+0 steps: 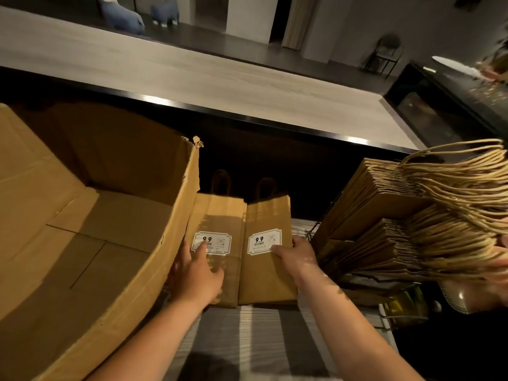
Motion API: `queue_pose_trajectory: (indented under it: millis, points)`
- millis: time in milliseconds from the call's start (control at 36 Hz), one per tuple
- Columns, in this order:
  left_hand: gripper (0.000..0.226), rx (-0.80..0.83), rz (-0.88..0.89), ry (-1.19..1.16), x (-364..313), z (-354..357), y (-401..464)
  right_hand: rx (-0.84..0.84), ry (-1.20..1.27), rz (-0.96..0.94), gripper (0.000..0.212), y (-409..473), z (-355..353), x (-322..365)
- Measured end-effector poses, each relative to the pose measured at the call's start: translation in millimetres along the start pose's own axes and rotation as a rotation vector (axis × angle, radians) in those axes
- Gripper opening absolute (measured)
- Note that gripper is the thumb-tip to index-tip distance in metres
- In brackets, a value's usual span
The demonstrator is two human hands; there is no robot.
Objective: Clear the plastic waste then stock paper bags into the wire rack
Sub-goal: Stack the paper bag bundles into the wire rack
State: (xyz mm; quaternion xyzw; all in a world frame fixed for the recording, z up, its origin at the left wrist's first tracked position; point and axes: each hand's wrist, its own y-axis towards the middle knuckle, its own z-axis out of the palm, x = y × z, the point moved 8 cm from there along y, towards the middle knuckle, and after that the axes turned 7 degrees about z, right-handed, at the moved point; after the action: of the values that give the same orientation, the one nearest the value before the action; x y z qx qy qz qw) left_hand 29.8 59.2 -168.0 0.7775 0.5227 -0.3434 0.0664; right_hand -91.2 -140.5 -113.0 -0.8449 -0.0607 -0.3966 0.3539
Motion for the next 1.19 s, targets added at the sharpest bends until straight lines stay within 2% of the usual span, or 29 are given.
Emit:
queue_pose_trajectory:
  millis: [111,194,250,333,389,444,528,611,694,778,833,889,972,1111,1194]
  points:
    - [0.069,-0.005,0.038,0.099,-16,-10,-5,-0.006,0.026,-0.076,0.030,-16,-8,5]
    - [0.065,-0.031,0.136,0.059,-40,-16,-12,-0.068,0.014,-0.148,0.029,-38,-25,9]
    - [0.068,0.011,0.194,-0.141,-61,-14,-19,-0.093,-0.044,-0.235,0.026,-56,-37,13]
    - [0.068,0.213,0.130,-0.663,-92,-10,-33,0.016,-0.047,-0.344,0.021,-81,-42,11]
    - [0.047,0.327,0.048,-0.970,-107,-7,-39,0.094,0.023,-0.379,0.019,-91,-46,4]
    - [0.032,0.341,0.028,-1.087,-115,-10,-44,0.064,0.034,-0.419,0.024,-95,-56,-1]
    - [0.025,0.284,0.111,-1.040,-126,-18,-54,-0.003,0.033,-0.454,0.034,-95,-67,-5]
    - [0.028,0.171,0.177,-1.045,-131,-25,-59,-0.037,0.075,-0.444,0.037,-91,-71,-7]
    - [0.030,0.134,0.231,-0.993,-134,-25,-57,-0.033,0.104,-0.402,0.040,-80,-67,-13]
    - [0.026,0.184,0.060,-0.937,-119,-2,-53,0.024,0.069,-0.345,0.049,-62,-49,-25]
    - [0.015,0.259,-0.060,-0.881,-110,20,-52,0.064,0.073,-0.293,0.053,-53,-39,-35]
    - [0.008,0.271,-0.101,-0.811,-107,31,-50,0.088,0.111,-0.247,0.059,-50,-36,-39]
    - [0.011,0.267,-0.124,-0.765,-103,37,-43,0.096,0.127,-0.226,0.068,-49,-38,-40]
    - [0.006,0.270,-0.215,-0.777,-96,45,-41,0.073,-0.030,-0.222,0.089,-48,-36,-45]
    - [0.006,0.263,-0.196,-0.821,-100,39,-44,0.016,-0.071,-0.295,0.073,-53,-45,-36]
